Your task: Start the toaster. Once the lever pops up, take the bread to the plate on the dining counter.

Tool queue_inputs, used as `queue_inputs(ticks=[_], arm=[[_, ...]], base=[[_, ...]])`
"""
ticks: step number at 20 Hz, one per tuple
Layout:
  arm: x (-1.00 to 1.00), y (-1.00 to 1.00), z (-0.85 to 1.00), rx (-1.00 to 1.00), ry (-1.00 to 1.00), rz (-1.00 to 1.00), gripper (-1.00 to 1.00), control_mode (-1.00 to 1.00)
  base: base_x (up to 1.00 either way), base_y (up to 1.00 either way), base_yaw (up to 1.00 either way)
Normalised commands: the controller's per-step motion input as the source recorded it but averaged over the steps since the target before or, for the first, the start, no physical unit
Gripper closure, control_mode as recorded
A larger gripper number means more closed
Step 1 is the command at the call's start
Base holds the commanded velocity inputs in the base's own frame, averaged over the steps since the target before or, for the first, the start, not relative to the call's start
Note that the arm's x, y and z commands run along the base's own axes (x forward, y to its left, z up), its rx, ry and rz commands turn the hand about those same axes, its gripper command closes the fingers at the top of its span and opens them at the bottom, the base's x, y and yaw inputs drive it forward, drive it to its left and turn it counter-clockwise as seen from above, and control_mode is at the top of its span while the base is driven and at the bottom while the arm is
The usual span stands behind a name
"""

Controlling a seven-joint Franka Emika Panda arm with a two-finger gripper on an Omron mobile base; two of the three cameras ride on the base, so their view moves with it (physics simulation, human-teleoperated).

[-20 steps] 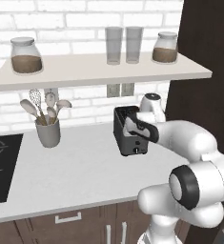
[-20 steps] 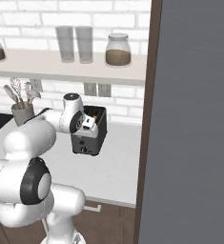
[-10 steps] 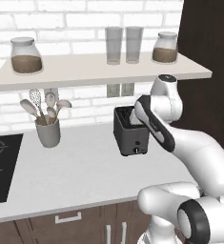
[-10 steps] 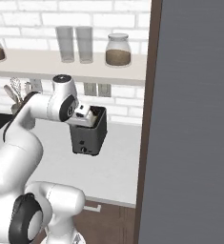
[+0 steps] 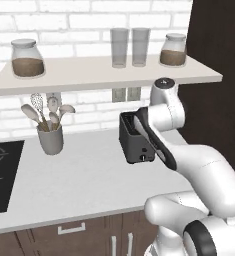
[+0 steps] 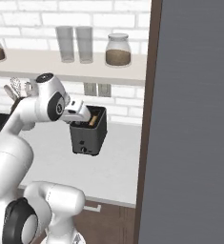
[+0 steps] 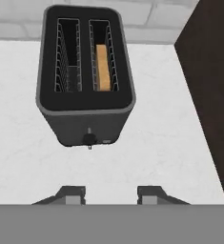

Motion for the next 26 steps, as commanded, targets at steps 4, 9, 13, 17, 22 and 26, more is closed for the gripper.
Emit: queue_inputs(ticks=[4,9,13,17,22,26], arm=[[0.06,-0.13,0.00,-0.08,-0.09,-0.05,-1.00,-1.00],[0.00,-0.33,0.00,0.00,-0.20,-0.01,-1.00,-1.00],[0.00,-0.26,0.00,0.06,-0.30,0.00,-1.00,-1.00],[0.06,-0.11,0.00,0.06,-0.07,0.00,-1.00,-1.00],[0.08,0.00,0.00,0.00,0.01,0.00,-1.00,-1.00],[0.00,0.00,0.00,0.00,0.00,0.00,-1.00,-1.00]], base=[[0.00,0.00,0.00],[0.00,0.00,0.00],[0.00,0.00,0.00],[0.00,0.00,0.00],[0.00,0.00,0.00],[0.00,0.00,0.00]])
